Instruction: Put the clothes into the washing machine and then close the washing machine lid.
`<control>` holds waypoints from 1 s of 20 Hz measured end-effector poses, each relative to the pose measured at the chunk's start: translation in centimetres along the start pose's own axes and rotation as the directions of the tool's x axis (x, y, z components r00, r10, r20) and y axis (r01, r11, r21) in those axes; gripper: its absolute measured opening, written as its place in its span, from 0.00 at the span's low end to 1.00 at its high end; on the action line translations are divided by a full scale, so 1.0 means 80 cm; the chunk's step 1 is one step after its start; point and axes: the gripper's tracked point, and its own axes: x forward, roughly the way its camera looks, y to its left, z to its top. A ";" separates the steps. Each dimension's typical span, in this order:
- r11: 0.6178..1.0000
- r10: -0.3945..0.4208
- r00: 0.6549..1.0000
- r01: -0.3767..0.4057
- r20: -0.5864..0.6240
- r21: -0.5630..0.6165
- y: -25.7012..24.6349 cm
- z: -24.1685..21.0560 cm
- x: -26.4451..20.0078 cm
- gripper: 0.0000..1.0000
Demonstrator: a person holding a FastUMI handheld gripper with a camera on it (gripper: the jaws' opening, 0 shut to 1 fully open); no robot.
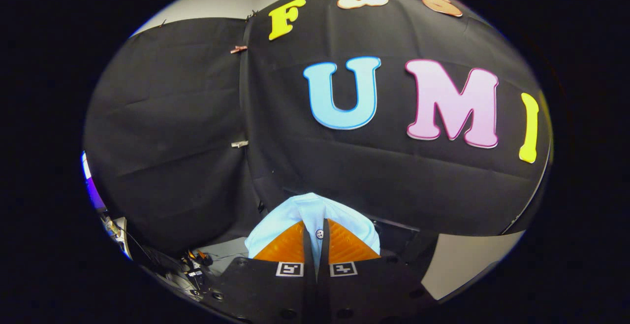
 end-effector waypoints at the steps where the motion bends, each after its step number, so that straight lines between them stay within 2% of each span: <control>1: 1.000 0.010 1.000 -0.010 -0.029 0.006 0.001 -0.015 0.015 0.05; 5: 0.999 0.019 0.992 -0.014 -0.125 0.040 -0.006 -0.060 0.063 0.05; 10: 1.000 0.025 0.979 -0.022 -0.204 0.015 -0.010 -0.110 0.099 0.05; 14: 1.000 0.001 0.963 -0.008 -0.270 -0.024 -0.015 -0.143 0.114 0.05; 17: 0.997 0.002 0.944 -0.028 -0.329 -0.073 -0.011 -0.172 0.122 0.05; 20: 0.997 0.003 0.933 -0.030 -0.360 -0.070 -0.010 -0.186 0.121 0.05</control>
